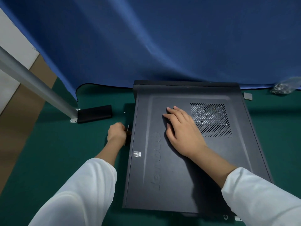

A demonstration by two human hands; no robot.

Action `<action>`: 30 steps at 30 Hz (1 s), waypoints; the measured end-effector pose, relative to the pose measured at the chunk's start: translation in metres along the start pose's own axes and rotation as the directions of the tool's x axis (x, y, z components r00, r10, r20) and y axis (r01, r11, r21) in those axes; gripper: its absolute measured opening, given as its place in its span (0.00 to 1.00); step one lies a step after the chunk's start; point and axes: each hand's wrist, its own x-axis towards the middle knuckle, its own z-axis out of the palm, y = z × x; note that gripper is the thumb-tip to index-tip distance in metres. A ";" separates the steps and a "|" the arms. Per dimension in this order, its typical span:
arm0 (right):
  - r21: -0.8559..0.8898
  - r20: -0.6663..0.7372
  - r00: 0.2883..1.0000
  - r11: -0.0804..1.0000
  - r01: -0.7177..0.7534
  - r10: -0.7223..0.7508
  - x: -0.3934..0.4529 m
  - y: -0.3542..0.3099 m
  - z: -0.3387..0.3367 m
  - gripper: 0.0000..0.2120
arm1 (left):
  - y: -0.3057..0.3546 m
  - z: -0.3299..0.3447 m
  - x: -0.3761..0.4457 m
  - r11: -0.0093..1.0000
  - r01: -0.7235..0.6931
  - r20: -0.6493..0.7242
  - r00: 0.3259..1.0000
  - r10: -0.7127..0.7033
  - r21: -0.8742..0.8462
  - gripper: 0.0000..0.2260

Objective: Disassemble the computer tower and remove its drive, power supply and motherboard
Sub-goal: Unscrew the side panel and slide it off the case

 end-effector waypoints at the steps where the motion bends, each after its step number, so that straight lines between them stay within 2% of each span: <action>1: 0.001 -0.002 1.000 1.000 0.002 -0.002 0.000 0.000 0.000 0.17 | 0.000 0.000 0.000 1.000 -0.002 -0.001 1.000 0.002 -0.007 0.06; 3: 0.009 -0.010 1.000 1.000 0.004 -0.004 0.000 0.001 0.001 0.16 | -0.001 0.000 0.000 0.999 -0.012 -0.004 1.000 0.012 -0.030 0.08; 6: 0.021 -0.018 1.000 1.000 0.007 -0.007 0.000 0.003 0.001 0.16 | -0.004 -0.002 -0.001 0.996 -0.017 -0.018 1.000 0.016 -0.082 0.04; 8: 0.028 -0.020 1.000 1.000 0.003 -0.002 0.000 0.003 0.000 0.16 | -0.005 -0.008 -0.006 0.989 -0.034 -0.071 0.997 0.024 -0.144 0.10; 10: 0.037 0.009 1.000 0.999 0.002 -0.002 0.000 0.003 -0.002 0.17 | -0.004 -0.019 -0.023 0.966 -0.155 -0.183 0.976 0.118 -0.205 0.12; 12: 0.016 0.057 0.998 1.000 0.008 -0.008 -0.005 0.004 -0.005 0.19 | -0.001 -0.029 -0.050 0.914 -0.377 -0.343 0.886 0.311 -0.147 0.11; 14: -0.030 0.097 0.995 0.999 0.029 -0.026 -0.019 0.005 -0.009 0.21 | 0.005 -0.035 -0.085 0.818 -0.574 -0.421 0.752 0.508 -0.040 0.10; 16: -0.067 0.131 0.991 0.997 0.042 -0.033 -0.044 0.005 -0.014 0.22 | 0.010 -0.035 -0.121 0.728 -0.685 -0.369 0.672 0.642 0.020 0.10; 18: -0.118 0.166 0.986 0.992 0.051 -0.031 -0.072 0.007 -0.021 0.22 | 0.015 -0.023 -0.155 0.663 -0.745 -0.219 0.636 0.740 0.075 0.14; 21: -0.140 0.215 0.976 0.989 0.049 -0.018 -0.110 0.010 -0.030 0.24 | 0.017 0.004 -0.197 0.565 -0.808 0.055 0.580 0.813 0.166 0.27; 23: -0.136 0.252 0.967 0.989 0.057 -0.021 -0.130 0.011 -0.035 0.26 | 0.015 0.022 -0.215 0.463 -0.839 0.184 0.522 0.833 0.286 0.37; 26: -0.108 0.300 0.953 0.992 0.066 -0.031 -0.152 0.011 -0.040 0.32 | 0.011 0.034 -0.226 0.345 -0.843 0.267 0.474 0.839 0.412 0.46; 30: -0.123 0.418 0.908 0.989 0.079 -0.021 -0.166 0.007 -0.052 0.44 | 0.009 0.036 -0.230 0.323 -0.825 0.266 0.478 0.837 0.464 0.45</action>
